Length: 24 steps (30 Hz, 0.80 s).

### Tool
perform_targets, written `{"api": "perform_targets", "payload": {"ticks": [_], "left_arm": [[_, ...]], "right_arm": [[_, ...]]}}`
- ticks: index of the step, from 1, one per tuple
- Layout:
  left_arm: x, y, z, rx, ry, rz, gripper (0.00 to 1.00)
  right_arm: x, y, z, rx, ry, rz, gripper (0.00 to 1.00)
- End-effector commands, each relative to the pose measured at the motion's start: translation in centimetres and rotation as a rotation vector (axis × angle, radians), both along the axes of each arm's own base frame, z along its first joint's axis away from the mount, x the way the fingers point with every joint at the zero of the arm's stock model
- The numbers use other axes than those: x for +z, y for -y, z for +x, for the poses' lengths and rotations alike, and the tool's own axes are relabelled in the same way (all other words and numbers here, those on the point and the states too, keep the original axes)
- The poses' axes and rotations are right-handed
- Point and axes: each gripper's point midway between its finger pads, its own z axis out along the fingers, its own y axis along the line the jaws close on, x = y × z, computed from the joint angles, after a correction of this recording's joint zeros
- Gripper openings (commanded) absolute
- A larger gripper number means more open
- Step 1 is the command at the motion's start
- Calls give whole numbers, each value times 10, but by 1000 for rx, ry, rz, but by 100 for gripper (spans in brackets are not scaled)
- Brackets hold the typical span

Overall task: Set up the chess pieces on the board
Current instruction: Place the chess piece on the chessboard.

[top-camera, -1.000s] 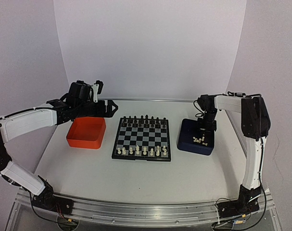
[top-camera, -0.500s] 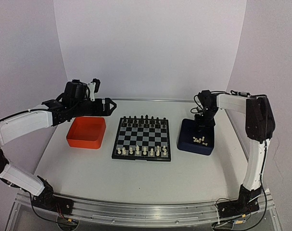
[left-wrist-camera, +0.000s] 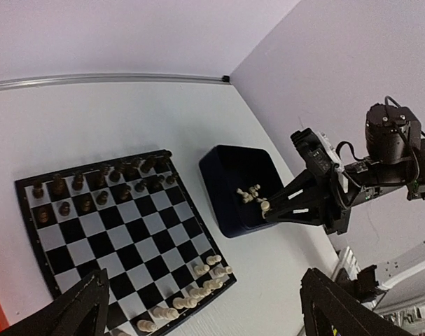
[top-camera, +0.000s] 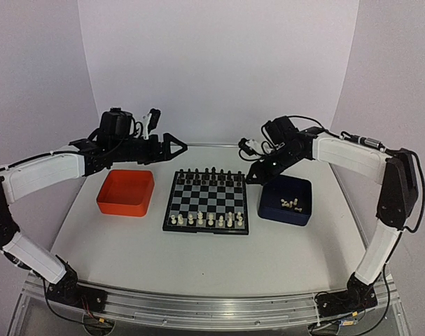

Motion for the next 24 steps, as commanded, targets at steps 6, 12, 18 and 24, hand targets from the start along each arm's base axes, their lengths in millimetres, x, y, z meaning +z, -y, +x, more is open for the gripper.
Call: {"api": "perform_targets", "payload": {"ticks": [6, 12, 18, 24], "left_arm": [[2, 83, -14, -342, -111, -162, 81], [-18, 117, -20, -408, -174, -158, 71], [-31, 135, -27, -429, -203, -159, 58], [-38, 146, -32, -439, -229, -153, 33]], "right_arm": [[54, -69, -28, 284, 19, 284, 0], [56, -78, -33, 336, 28, 303, 0], [53, -78, -39, 368, 31, 303, 0], [55, -76, -41, 375, 44, 302, 0]]}}
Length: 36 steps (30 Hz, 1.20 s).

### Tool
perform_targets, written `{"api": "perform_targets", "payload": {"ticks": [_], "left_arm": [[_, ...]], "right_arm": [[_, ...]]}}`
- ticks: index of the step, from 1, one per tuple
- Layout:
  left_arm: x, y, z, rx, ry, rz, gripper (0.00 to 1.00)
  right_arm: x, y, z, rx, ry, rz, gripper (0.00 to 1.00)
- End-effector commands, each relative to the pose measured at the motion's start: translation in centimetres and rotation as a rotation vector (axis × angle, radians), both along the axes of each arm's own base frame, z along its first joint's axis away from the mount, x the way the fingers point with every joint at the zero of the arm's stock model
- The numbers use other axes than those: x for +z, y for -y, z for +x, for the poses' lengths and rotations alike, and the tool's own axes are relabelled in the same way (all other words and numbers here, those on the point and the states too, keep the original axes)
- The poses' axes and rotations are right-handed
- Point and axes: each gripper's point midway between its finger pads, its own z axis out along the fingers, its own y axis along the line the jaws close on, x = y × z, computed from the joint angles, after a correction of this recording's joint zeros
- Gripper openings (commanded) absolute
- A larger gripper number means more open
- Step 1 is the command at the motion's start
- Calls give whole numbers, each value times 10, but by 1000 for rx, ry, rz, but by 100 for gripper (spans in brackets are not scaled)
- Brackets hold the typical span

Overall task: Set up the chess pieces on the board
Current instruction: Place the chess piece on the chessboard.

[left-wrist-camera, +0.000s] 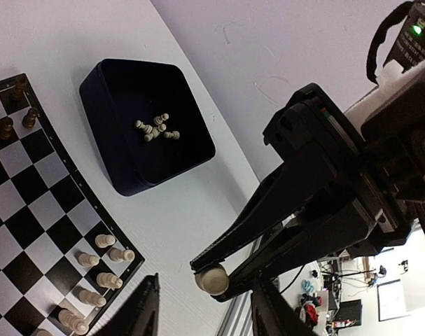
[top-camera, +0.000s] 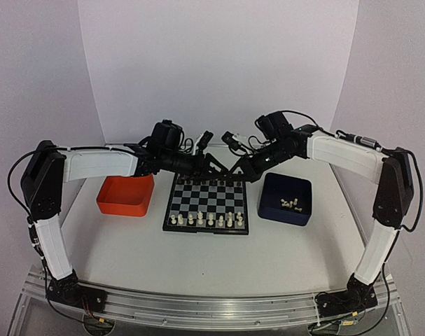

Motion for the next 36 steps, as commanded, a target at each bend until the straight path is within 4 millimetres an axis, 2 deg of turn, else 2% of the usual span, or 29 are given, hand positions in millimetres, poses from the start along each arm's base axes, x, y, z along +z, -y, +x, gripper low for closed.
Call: {"api": "perform_targets", "payload": {"ticks": [1, 3, 7, 12, 14, 20, 21, 24, 28, 30, 33, 36], "left_arm": [[17, 16, -2, -23, 22, -48, 30], [14, 17, -1, -22, 9, -43, 24], [13, 17, -2, -22, 4, -42, 21], [15, 19, -8, -45, 11, -46, 14], [15, 20, -10, -55, 13, -46, 2], [17, 17, -10, -36, 32, -34, 0], [18, 15, -8, -19, 42, -28, 0], [18, 11, 2, 41, 90, 6, 0], [-1, -6, 25, 176, 148, 148, 0], [-15, -18, 35, 241, 177, 239, 0], [-33, -30, 43, 286, 191, 342, 0], [-46, -35, 48, 325, 203, 391, 0]], "right_arm": [[16, -8, -7, 54, 43, 51, 0], [18, -7, -8, 59, 45, 56, 0], [18, -7, -12, 62, 46, 61, 0], [19, -4, -1, 12, 88, 46, 0], [20, -4, 5, -10, 109, 43, 0], [18, 2, 22, -113, 146, 17, 4], [19, 3, 24, -130, 146, 16, 7], [16, 5, 21, -144, 122, 21, 29], [14, 12, 7, -146, 88, 28, 50], [13, 20, -1, -163, 79, 22, 68], [13, 42, -9, -245, 101, -11, 83], [13, 78, 0, -434, 161, -83, 86]]}}
